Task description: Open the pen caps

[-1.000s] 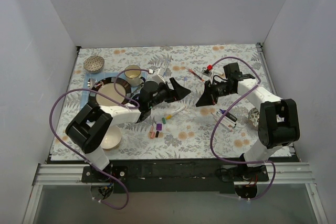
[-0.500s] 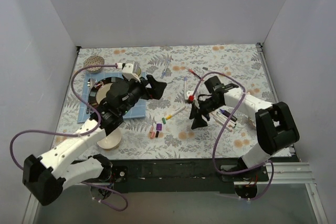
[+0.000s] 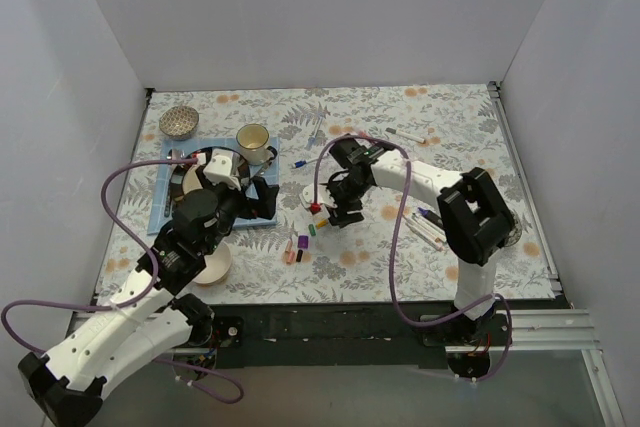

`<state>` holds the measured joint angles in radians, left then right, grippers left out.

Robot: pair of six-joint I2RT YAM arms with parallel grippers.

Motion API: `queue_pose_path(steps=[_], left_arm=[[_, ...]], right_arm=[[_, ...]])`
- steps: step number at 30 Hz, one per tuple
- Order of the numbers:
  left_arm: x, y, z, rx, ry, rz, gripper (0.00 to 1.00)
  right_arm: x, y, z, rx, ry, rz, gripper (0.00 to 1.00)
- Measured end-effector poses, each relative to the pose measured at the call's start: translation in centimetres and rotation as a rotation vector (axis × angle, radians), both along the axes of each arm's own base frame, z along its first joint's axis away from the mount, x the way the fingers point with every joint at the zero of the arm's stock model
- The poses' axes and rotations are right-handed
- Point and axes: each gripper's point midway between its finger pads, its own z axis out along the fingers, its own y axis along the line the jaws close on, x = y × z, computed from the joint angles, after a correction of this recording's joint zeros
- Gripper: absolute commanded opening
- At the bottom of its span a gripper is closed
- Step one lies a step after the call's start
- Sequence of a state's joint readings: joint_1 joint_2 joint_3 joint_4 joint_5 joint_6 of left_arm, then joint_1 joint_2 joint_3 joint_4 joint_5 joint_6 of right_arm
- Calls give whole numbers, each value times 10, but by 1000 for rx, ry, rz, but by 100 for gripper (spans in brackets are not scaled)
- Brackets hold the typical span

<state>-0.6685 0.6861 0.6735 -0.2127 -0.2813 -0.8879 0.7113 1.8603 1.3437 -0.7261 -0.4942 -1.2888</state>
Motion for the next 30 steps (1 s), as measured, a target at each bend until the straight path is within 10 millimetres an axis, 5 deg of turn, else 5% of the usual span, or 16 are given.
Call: queue_pose_path(steps=[6, 15, 23, 30], left_arm=[[-10, 10, 21, -36, -73, 5, 98], [-16, 20, 32, -67, -122, 22, 98], [-13, 21, 27, -57, -111, 30, 98], [-9, 23, 24, -63, -97, 48, 98]], right_arm=[[21, 17, -20, -104, -15, -6, 57], [27, -16, -38, -293, -46, -55, 38], [33, -30, -40, -368, -84, -142, 3], [36, -39, -39, -299, -85, -344, 1]])
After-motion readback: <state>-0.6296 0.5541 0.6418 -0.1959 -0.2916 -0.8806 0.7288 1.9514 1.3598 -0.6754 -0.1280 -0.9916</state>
